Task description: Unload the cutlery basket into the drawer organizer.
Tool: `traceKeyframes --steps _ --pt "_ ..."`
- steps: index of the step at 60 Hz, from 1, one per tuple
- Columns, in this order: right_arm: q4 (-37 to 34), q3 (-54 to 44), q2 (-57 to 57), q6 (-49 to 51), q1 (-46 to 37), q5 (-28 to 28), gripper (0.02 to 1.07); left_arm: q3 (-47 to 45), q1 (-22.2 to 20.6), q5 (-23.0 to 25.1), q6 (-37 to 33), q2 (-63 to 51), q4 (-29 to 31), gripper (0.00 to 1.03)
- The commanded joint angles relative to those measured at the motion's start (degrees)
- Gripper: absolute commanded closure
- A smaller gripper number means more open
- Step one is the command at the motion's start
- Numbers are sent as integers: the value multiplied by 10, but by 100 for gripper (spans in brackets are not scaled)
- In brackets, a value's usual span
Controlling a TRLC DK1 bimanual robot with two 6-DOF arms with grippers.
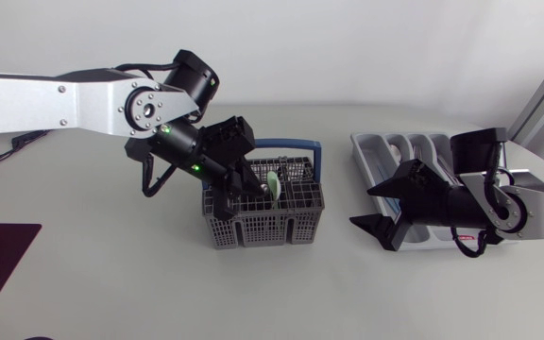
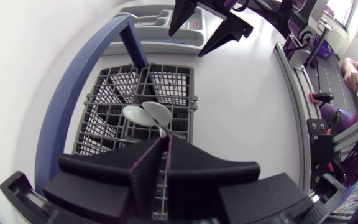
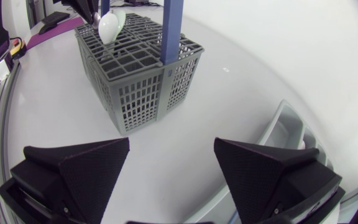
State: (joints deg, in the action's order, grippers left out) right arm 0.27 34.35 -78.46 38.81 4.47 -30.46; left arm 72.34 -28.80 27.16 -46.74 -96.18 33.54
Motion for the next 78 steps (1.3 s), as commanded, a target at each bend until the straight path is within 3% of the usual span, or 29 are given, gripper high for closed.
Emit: traceKeyframes --steps 1,50,78 --pt "6 -19 -5 -13 7 1 9 7 9 -1 -2 -12 18 80" --pt "9 -27 6 -28 33 22 9 52 59 129 46 -27 78 80" --pt "24 -34 3 -37 51 38 9 91 67 174 84 -48 128 80"
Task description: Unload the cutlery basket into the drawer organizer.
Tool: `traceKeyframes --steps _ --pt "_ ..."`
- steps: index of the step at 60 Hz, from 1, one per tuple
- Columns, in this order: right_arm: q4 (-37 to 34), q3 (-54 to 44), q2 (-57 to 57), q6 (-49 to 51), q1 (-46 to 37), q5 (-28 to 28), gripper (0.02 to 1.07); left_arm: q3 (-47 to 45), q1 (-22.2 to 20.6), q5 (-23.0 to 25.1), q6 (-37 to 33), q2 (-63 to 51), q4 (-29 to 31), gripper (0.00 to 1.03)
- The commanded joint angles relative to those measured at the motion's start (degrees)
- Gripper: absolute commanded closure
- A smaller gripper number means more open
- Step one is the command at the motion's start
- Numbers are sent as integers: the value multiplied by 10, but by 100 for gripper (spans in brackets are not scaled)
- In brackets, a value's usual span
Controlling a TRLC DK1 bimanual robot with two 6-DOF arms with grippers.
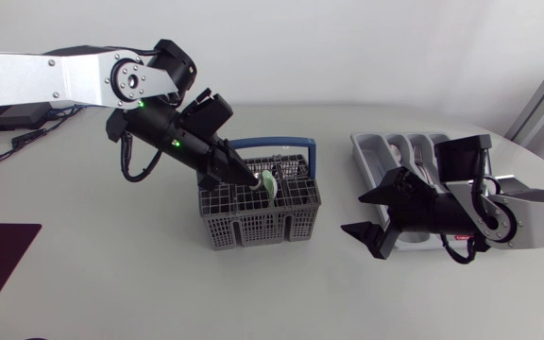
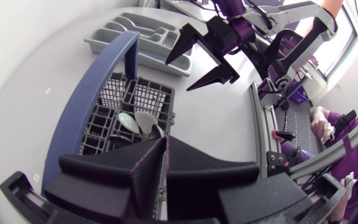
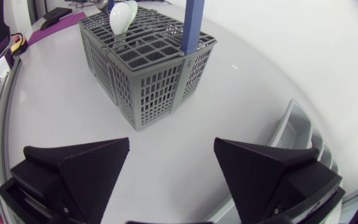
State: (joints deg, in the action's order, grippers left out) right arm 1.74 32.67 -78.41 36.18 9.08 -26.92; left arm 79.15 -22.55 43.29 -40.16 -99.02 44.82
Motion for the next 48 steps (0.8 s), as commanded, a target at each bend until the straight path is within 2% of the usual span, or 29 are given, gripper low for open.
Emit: traceKeyframes --steps 1,19,48 --pt "10 -17 3 -11 5 4 9 26 5 14 19 -21 17 80" --pt "16 -22 1 -13 7 6 9 58 22 69 45 -50 55 80" --pt "18 -24 2 -16 14 12 9 68 22 107 72 -49 74 80"
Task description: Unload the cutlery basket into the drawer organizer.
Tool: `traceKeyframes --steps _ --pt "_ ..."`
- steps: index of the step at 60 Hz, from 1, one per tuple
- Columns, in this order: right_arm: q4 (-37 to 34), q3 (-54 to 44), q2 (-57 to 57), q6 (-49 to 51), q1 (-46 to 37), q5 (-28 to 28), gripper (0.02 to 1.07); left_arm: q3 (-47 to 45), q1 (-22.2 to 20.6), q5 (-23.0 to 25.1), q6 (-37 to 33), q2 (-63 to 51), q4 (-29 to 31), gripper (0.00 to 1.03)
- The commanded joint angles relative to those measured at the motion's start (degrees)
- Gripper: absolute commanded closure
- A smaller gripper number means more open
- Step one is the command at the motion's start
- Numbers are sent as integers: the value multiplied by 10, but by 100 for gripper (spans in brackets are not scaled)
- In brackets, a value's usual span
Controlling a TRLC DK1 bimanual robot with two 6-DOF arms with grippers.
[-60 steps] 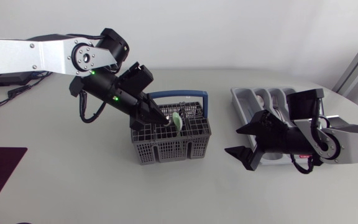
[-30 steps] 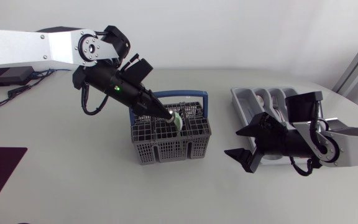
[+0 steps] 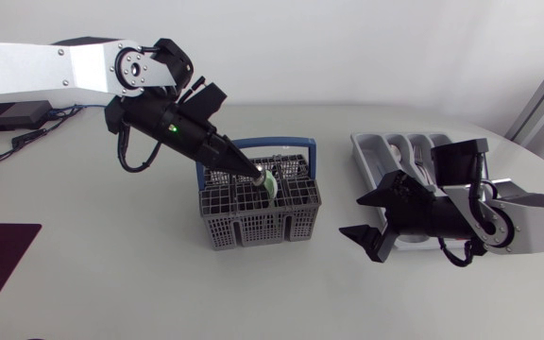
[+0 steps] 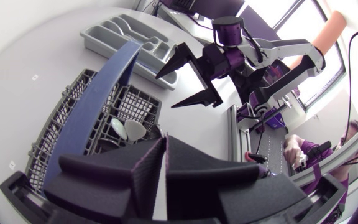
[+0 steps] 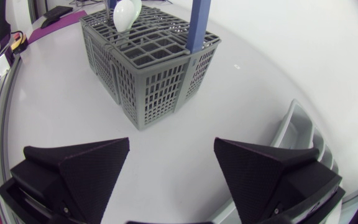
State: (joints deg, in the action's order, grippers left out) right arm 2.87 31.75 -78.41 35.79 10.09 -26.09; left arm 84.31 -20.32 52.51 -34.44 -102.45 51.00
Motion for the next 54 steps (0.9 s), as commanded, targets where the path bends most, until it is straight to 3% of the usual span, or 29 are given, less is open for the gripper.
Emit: traceKeyframes --steps 1,32,54 --pt "6 -16 3 -12 4 3 9 18 0 15 16 -14 12 80" --pt "-1 -22 63 -14 10 -5 9 19 2 23 17 40 27 80" --pt "-16 -35 135 -21 27 -58 9 19 -6 23 20 75 46 80"
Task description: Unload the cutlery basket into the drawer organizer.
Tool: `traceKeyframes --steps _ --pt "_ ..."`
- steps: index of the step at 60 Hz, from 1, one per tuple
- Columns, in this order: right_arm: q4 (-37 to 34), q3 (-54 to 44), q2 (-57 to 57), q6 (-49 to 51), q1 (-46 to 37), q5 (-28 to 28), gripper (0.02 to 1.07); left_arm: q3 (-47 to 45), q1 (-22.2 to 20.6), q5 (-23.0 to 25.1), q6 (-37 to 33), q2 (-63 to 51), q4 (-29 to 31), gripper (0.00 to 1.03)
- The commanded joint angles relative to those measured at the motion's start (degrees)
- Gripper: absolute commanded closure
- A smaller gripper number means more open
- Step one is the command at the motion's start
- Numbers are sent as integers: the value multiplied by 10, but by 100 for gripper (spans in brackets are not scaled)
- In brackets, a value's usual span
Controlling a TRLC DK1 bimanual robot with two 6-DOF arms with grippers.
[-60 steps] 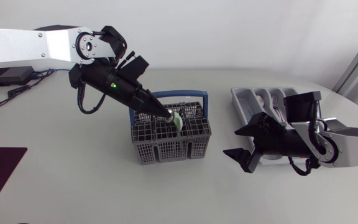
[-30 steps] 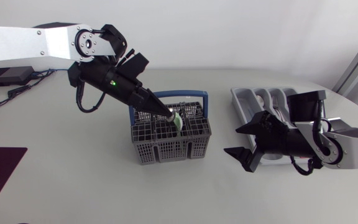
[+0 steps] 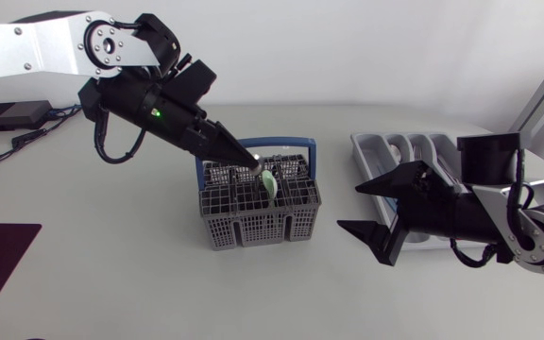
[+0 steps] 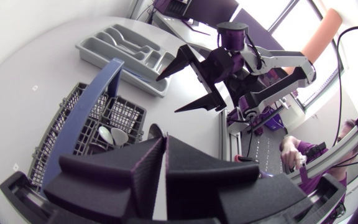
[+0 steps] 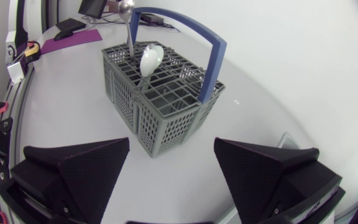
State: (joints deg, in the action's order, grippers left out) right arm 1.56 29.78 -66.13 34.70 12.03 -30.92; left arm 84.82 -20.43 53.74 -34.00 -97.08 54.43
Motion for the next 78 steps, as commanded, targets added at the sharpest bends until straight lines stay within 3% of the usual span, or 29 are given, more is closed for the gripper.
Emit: traceKeyframes --steps 1,23,47,69,78 --pt "-2 -16 15 -10 8 -14 9 14 -5 11 17 23 12 80" --pt "5 -7 39 -27 48 -37 9 11 -15 11 25 57 21 80" --pt "-27 30 44 -32 50 -156 9 -9 -60 12 -3 60 22 80" --pt "-68 85 -3 -14 56 -230 13 0 -102 22 -32 41 36 80" --pt "-85 92 -9 4 82 -231 16 5 -116 27 -34 34 37 80"
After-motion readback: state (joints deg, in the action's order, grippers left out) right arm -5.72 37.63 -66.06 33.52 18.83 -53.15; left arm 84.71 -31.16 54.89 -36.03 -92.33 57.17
